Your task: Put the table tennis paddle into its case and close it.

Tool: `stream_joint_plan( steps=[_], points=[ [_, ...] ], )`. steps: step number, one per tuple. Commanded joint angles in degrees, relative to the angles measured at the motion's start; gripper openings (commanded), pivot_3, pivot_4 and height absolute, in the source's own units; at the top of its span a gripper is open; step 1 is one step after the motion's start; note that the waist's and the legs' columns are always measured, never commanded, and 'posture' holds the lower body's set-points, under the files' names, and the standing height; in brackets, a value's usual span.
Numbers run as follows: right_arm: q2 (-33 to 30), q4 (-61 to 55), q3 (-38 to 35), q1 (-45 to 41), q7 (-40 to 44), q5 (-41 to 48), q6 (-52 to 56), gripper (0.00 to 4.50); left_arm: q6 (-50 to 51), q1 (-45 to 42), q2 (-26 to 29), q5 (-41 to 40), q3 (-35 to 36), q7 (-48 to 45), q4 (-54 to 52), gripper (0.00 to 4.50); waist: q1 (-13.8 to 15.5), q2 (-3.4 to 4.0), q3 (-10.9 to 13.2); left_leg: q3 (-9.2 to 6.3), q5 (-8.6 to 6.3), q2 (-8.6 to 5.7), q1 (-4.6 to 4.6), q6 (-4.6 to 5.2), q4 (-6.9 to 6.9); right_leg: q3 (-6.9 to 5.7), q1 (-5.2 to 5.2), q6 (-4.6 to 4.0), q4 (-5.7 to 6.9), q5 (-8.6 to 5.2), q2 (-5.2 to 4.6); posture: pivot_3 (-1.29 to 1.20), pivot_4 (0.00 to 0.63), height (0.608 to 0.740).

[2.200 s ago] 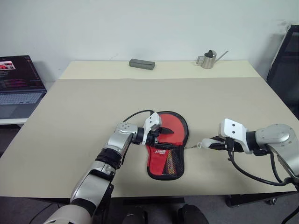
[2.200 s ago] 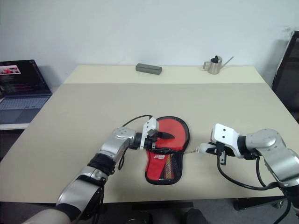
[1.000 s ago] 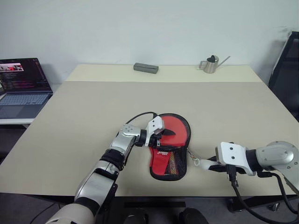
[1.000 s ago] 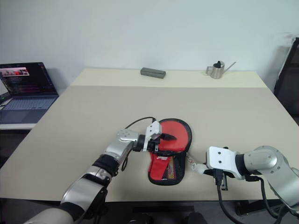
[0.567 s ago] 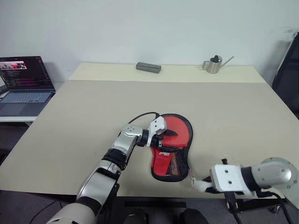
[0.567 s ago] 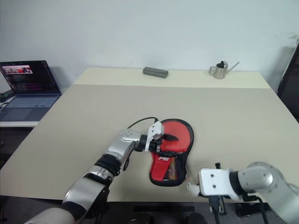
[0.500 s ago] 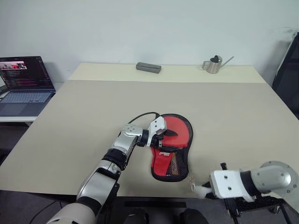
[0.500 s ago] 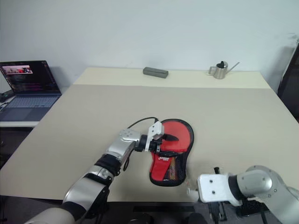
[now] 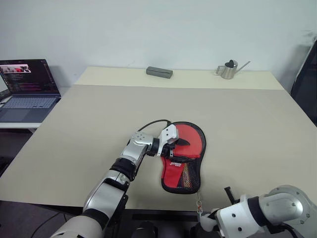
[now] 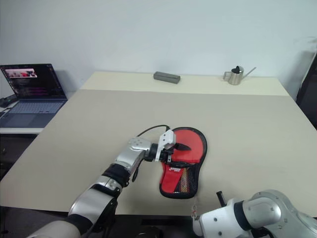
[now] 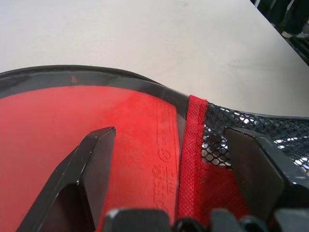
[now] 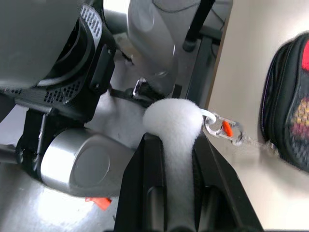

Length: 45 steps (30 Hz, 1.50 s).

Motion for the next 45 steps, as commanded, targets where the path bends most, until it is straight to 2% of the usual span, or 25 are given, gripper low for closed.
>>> stream_joint_plan(
  steps=[1,4,5,9,14,18,23,26,29,32,37,38,43,45],
  points=[
    [1.65,-0.46,3.02,-0.92,0.53,-1.34,-3.52,0.2,1.31,3.23,-0.6,5.02,-4.33,0.36,3.62,3.9,0.09,-0.04,-0.03,0.0,-0.01,0.0,0.0,0.0,0.0,-0.01,0.0,-0.01,0.0,-0.01,0.0,0.0,0.15,0.74],
    [2.6,1.12,2.71,-1.79,0.21,-1.9,-3.54,0.2,1.42,3.3,-0.68,4.94,-4.14,0.77,3.53,3.9,0.13,-0.07,-0.06,0.0,-0.02,-0.01,0.0,-0.01,0.0,-0.01,0.0,-0.01,0.0,-0.02,0.0,0.0,0.15,0.74],
    [3.11,1.48,2.41,-2.01,-0.1,-1.71,-3.31,0.92,1.4,3.28,-0.73,4.95,-4.12,0.88,3.59,3.9,0.17,-0.07,-0.06,-0.01,-0.02,0.0,0.01,-0.01,0.0,-0.01,0.0,-0.01,0.0,-0.02,0.0,0.0,0.15,0.74],
    [4.27,1.54,0.09,-3.2,0.21,0.24,-2.29,2.05,1.31,2.99,-1.15,4.83,-3.88,1.61,3.95,3.9,0.26,-0.09,-0.1,-0.01,-0.02,0.0,0.02,-0.01,0.01,-0.01,0.02,-0.01,0.03,-0.02,0.0,0.0,0.15,0.74],
    [5.03,1.22,-3.93,-3.61,0.41,4.83,-0.15,2.05,0.98,2.56,-1.78,4.79,-3.63,2.34,4.64,3.9,0.56,-0.15,-0.13,-0.03,-0.02,-0.01,0.05,-0.01,0.05,-0.03,0.1,-0.01,0.03,-0.02,-0.01,0.0,0.15,0.74],
    [5.17,1.22,-10.7,-4.41,0.56,11.15,3.8,2.05,0.64,2.03,-2.32,4.64,-3.26,3.04,5.24,3.9,0.63,-0.17,-0.13,-0.05,-0.03,-0.02,0.07,-0.01,0.06,-0.03,0.13,-0.01,0.03,-0.02,-0.03,0.0,0.15,0.74],
    [7.23,3.54,-22.67,-10.42,-0.82,27.35,15.94,2.05,0.43,1.62,-2.36,3.8,-2.65,2.57,4.48,3.9,0.6,-0.18,-0.13,-0.05,-0.02,0.0,0.08,-0.01,0.06,-0.04,0.13,-0.02,0.04,-0.02,-0.03,0.0,0.15,0.74],
    [5.83,5.28,-26.73,-13.78,-0.29,34.82,21.19,2.05,0.87,1.94,-1.68,3.14,-2.27,1.85,2.52,3.9,0.65,-0.19,-0.12,-0.11,-0.02,0.01,0.05,-0.01,0.05,-0.08,0.12,-0.02,0.02,-0.01,-0.04,0.0,0.15,0.74],
    [4.82,5.26,-27.84,-13.26,-0.5,39.67,24.21,2.05,1.17,2.3,-1.16,2.9,-1.88,2.1,1.44,3.9,0.64,-0.19,-0.12,-0.15,-0.03,0.01,-0.06,0.01,0.03,-0.13,0.03,-0.04,0.0,-0.03,-0.06,0.0,0.15,0.74],
    [4.3,4.42,-27.0,-11.04,-1.27,39.74,23.35,2.64,1.2,2.68,-0.83,3.02,-1.86,2.33,0.99,3.9,0.62,-0.19,-0.12,-0.14,-0.05,-0.02,-0.1,0.04,0.02,-0.13,-0.04,-0.07,0.02,-0.04,-0.06,0.0,0.15,0.74],
    [6.62,7.38,-26.09,-10.63,-3.78,39.27,21.32,4.32,1.68,3.48,-0.18,2.57,-1.59,2.19,-1.31,3.9,0.41,-0.19,-0.11,-0.1,-0.05,-0.01,-0.09,0.04,0.02,-0.12,-0.05,-0.06,0.04,-0.04,-0.05,0.0,0.15,0.74],
    [7.1,9.28,-25.73,-11.13,-4.21,38.49,20.68,4.46,1.81,3.71,0.13,2.25,-1.31,2.08,-2.3,3.9,0.37,-0.22,-0.1,-0.1,-0.05,-0.01,-0.09,0.03,0.02,-0.12,-0.05,-0.06,0.04,-0.04,-0.05,0.0,0.15,0.74],
    [8.15,18.05,-24.33,-12.93,-4.7,34.42,16.98,4.46,3.46,4.96,1.79,0.2,0.54,2.11,-8.07,3.9,-0.04,-0.22,-0.01,-0.07,-0.05,0.0,-0.12,0.03,0.0,-0.1,-0.12,-0.06,0.04,-0.04,-0.03,0.0,0.15,0.74],
    [9.87,26.5,-22.81,-17.4,-5.22,30.8,13.34,4.46,6.09,6.6,4.23,-2.25,3.51,3.37,-14.96,3.9,-0.88,-0.14,0.17,-0.07,-0.05,0.01,-0.12,0.03,-0.02,-0.09,-0.15,-0.08,0.06,-0.05,-0.01,0.0,0.15,0.74]
  ],
)
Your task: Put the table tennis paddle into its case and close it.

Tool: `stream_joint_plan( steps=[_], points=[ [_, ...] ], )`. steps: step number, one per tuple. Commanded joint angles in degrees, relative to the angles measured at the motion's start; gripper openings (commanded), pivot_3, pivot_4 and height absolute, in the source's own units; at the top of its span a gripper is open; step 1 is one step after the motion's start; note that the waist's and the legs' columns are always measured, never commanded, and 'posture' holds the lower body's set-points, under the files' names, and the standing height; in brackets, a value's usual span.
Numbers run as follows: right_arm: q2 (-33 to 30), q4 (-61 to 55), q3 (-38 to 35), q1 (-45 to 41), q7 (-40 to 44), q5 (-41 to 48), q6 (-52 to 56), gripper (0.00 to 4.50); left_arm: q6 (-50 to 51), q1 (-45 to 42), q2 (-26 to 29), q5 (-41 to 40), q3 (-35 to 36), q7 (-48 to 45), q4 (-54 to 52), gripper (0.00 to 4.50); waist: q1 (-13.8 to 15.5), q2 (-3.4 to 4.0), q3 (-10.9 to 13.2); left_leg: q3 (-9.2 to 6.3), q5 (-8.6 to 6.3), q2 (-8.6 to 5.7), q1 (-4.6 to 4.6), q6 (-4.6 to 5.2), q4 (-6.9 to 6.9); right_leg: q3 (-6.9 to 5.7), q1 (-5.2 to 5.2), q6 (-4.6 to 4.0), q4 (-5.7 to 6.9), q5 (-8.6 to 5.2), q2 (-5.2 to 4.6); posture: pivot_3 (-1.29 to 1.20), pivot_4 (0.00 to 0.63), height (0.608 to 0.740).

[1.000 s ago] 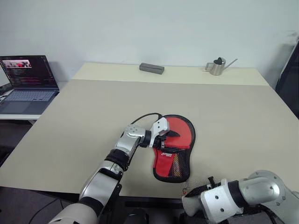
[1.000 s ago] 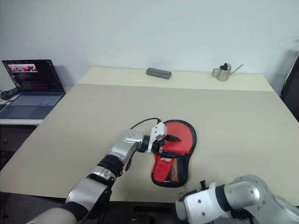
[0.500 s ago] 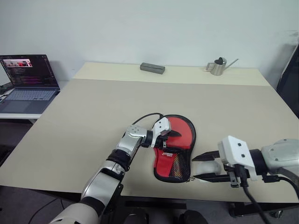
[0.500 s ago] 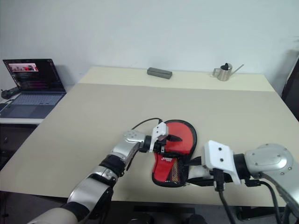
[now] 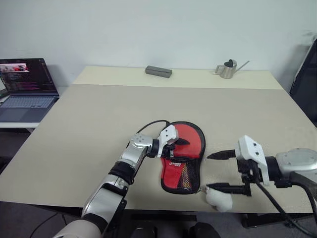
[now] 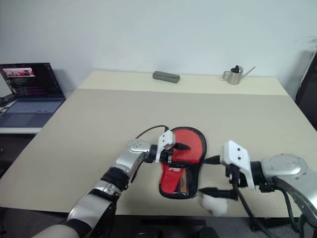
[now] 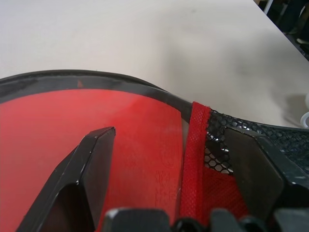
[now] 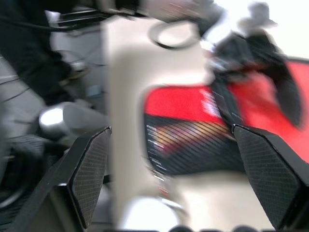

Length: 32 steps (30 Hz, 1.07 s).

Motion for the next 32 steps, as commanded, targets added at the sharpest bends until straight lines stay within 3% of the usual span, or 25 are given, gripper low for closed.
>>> stream_joint_plan(
  steps=[1,6,10,20,28,32],
  points=[
    [3.03,12.03,1.26,-7.54,-1.1,-5.11,-6.09,4.46,5.2,3.7,4.35,-3.17,3.91,1.32,-10.82,3.9,-1.19,0.02,0.3,0.04,0.0,0.03,0.01,0.0,-0.01,0.06,-0.03,-0.01,0.02,0.0,0.03,0.0,0.15,0.74],
    [7.88,23.81,1.94,-15.3,-1.85,-8.92,-11.73,4.46,14.11,8.27,8.46,-8.5,8.17,3.72,-25.43,3.9,-2.0,0.15,0.79,0.1,0.02,0.08,-0.15,-0.01,-0.03,0.24,-0.38,-0.31,0.18,0.18,0.11,0.0,0.15,0.74],
    [14.04,35.16,1.43,-21.45,-2.34,-12.22,-21.43,4.46,24.29,14.47,14.46,-16.31,16.62,7.37,-40.23,3.9,-2.38,0.08,1.02,0.1,0.0,0.09,-0.27,-0.07,-0.05,0.44,-0.61,-0.34,0.2,0.2,0.1,0.0,0.15,0.74],
    [14.75,64.85,1.79,-35.5,8.74,-16.93,-33.77,4.46,30.79,26.15,22.27,-19.85,26.25,17.51,-54.95,3.9,-1.97,0.17,1.48,0.28,-0.05,0.08,-0.34,-0.14,-0.04,0.49,-0.74,-0.37,0.21,0.21,0.07,0.0,0.15,0.74],
    [14.99,84.7,1.54,-43.1,9.19,-22.8,-43.6,4.46,28.78,25.64,24.04,-16.89,26.66,24.54,-54.48,3.9,-2.06,0.22,1.55,0.44,-0.06,0.08,-0.35,-0.19,-0.06,0.54,-0.75,-0.4,0.19,0.22,0.08,0.0,0.15,0.74],
    [15.87,86.15,1.16,-42.36,8.88,-23.39,-44.88,4.46,25.61,25.44,24.5,-13.81,24.36,24.78,-50.28,3.9,-2.09,0.23,1.54,0.49,-0.05,0.08,-0.34,-0.23,-0.06,0.54,-0.75,-0.4,0.2,0.22,0.08,0.0,0.15,0.74]
  ],
)
